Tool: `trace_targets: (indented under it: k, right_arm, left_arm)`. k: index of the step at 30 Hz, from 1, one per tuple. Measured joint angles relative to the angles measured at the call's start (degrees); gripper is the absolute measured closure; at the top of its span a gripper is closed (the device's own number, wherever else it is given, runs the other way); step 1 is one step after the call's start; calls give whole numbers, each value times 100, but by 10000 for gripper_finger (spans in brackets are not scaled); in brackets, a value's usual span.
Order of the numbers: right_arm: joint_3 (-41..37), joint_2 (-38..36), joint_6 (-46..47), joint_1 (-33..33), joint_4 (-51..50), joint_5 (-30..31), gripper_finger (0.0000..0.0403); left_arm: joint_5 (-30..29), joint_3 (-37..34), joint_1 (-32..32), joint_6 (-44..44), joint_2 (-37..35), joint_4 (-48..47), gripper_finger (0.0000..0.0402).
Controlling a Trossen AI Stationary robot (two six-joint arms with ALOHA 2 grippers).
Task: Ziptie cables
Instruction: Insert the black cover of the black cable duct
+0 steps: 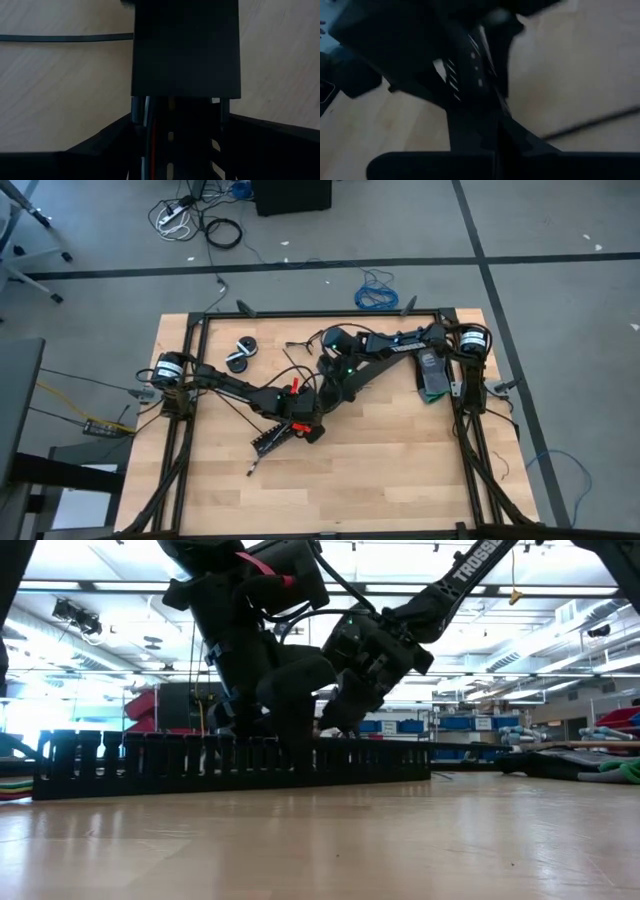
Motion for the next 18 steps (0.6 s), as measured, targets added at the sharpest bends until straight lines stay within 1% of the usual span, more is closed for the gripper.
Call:
trace_targets:
  k: [6,11,14,18]
  right_arm:
    - [1,-27,-350,-282,-627,-77,403]
    - [5,-279,-871,-362,-1197,-177,403]
    - [12,-375,-1018,-382,-1325,-177,403]
    - [12,-377,-1163,-399,-1564,-8,403]
  left_arm:
    - [0,-2,6,-36,-4,-66,156]
    - [26,-7,38,-43,-7,-76,156]
    - [41,-7,69,-41,-9,-69,156]
    - [35,-11,110,-28,-9,-39,156]
